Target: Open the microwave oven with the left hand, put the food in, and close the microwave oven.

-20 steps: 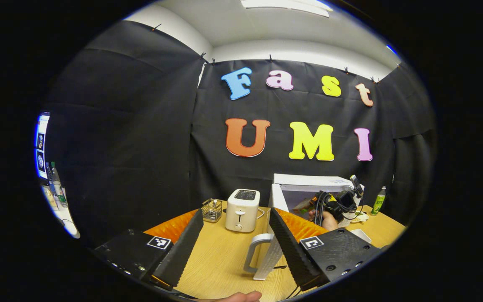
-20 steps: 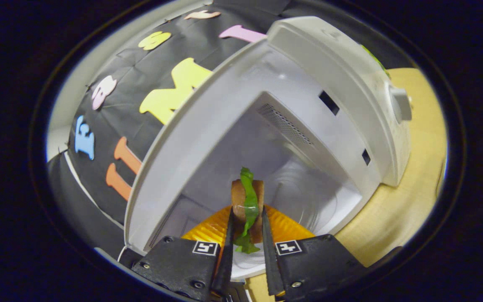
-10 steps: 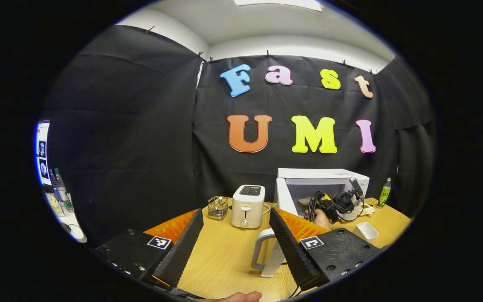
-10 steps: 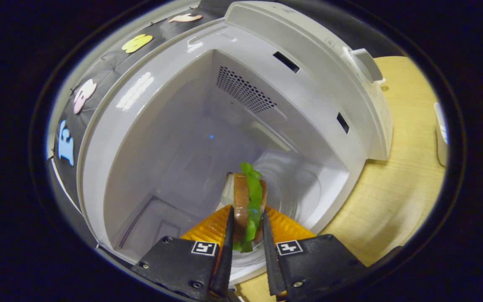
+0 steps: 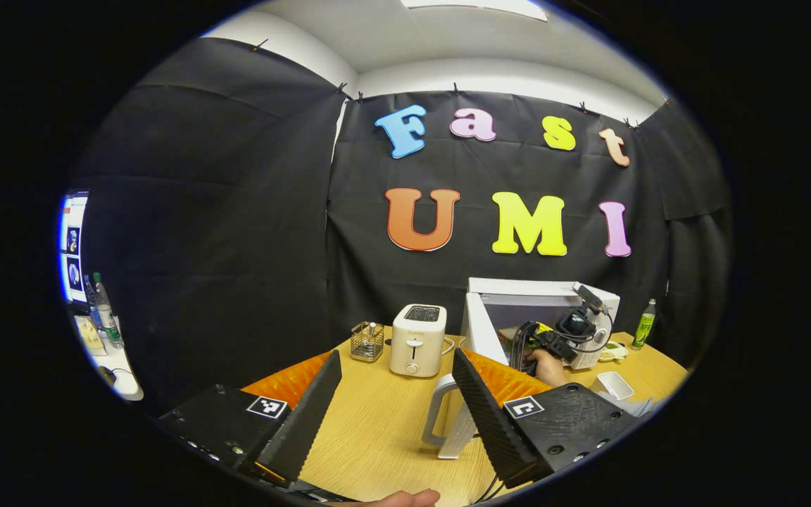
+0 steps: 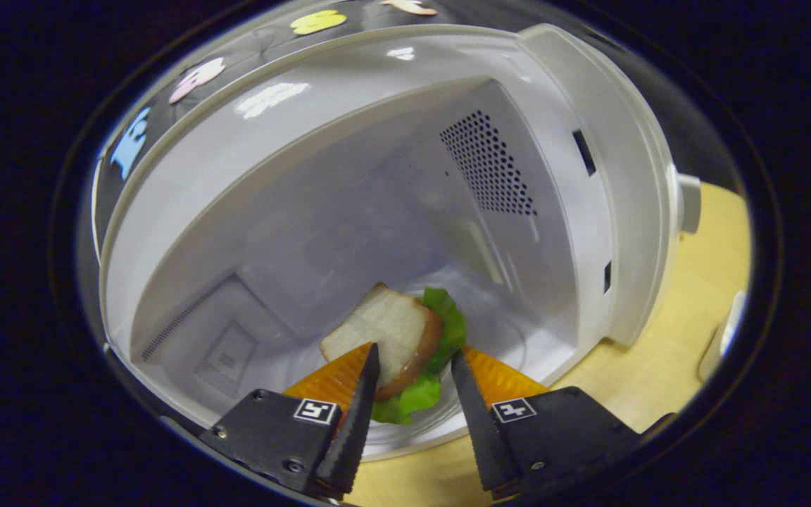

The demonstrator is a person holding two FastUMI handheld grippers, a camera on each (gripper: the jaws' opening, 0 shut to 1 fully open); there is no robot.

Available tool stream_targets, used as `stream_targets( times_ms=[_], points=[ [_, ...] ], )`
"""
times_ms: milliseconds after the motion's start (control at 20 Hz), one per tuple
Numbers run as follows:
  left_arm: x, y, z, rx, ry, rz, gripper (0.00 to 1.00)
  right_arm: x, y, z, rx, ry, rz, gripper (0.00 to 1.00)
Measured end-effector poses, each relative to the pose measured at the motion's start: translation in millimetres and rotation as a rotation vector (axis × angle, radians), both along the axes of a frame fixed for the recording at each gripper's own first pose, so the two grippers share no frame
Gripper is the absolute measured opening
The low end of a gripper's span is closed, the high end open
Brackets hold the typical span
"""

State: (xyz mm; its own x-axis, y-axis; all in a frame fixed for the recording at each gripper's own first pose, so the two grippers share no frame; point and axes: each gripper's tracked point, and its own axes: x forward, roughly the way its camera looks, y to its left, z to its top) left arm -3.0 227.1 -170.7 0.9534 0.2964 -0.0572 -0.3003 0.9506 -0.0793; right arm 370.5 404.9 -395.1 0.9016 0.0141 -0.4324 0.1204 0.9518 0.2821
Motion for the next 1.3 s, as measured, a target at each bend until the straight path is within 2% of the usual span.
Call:
stream_targets(
  times_ms=[50,100,150,200,300,350,400,500,600,650,700,850,900,950,1000,1050,1100,1150,1200,1250,1300],
  points=[
    [-3,3,3,0.015,-0.002,0.013,0.95,2,-3,2,-0.082,-0.011,0.026,0.63],
    [-7,8,5,0.023,-0.003,0.031,0.96,0,-4,9,-0.152,-0.021,0.050,0.83],
    [-10,11,7,0.023,-0.007,0.048,0.95,-3,-2,13,-0.209,-0.026,0.082,0.84],
    [-12,10,6,0.023,-0.007,0.048,0.95,-6,1,16,-0.238,-0.031,0.124,0.91],
    [-14,10,4,0.025,-0.002,0.041,0.95,-18,7,20,-0.249,-0.028,0.200,0.92],
    [-16,12,4,0.028,0.002,0.044,0.84,-26,7,24,-0.248,-0.033,0.227,0.92],
    [-17,14,4,0.035,0.006,0.045,0.95,-38,6,29,-0.253,-0.043,0.253,0.92],
    [-15,16,2,0.053,0.007,0.048,0.95,-56,11,40,-0.241,-0.067,0.337,0.92],
    [-10,25,-6,0.083,0.033,0.069,0.95,-76,4,57,-0.228,-0.081,0.384,0.92],
    [-8,30,-11,0.107,0.048,0.087,0.84,-87,-1,69,-0.222,-0.097,0.402,0.92],
    [-6,35,-14,0.131,0.063,0.098,0.95,-98,-8,81,-0.222,-0.116,0.423,0.92],
    [5,45,-34,0.155,0.122,0.104,0.96,-131,-39,115,-0.222,-0.176,0.468,0.92],
    [9,51,-39,0.148,0.138,0.109,0.91,-143,-50,125,-0.208,-0.182,0.477,0.92],
    [13,53,-44,0.143,0.148,0.105,0.64,-155,-62,136,-0.195,-0.188,0.481,0.92],
    [14,54,-45,0.142,0.152,0.103,0.64,-166,-75,148,-0.187,-0.200,0.477,0.92],
    [17,56,-46,0.143,0.149,0.099,0.55,-177,-87,158,-0.192,-0.205,0.474,0.85],
    [19,57,-45,0.146,0.135,0.095,0.46,-190,-101,166,-0.200,-0.210,0.470,0.94],
    [22,60,-45,0.148,0.123,0.091,0.31,-204,-113,172,-0.208,-0.209,0.460,0.86],
    [26,61,-50,0.146,0.122,0.083,0.25,-218,-122,180,-0.210,-0.213,0.466,0.97],
    [30,63,-57,0.137,0.137,0.078,0.18,-231,-129,191,-0.208,-0.228,0.466,0.86],
    [32,65,-63,0.122,0.143,0.076,0.12,-243,-138,199,-0.218,-0.242,0.470,0.86]
  ],
)
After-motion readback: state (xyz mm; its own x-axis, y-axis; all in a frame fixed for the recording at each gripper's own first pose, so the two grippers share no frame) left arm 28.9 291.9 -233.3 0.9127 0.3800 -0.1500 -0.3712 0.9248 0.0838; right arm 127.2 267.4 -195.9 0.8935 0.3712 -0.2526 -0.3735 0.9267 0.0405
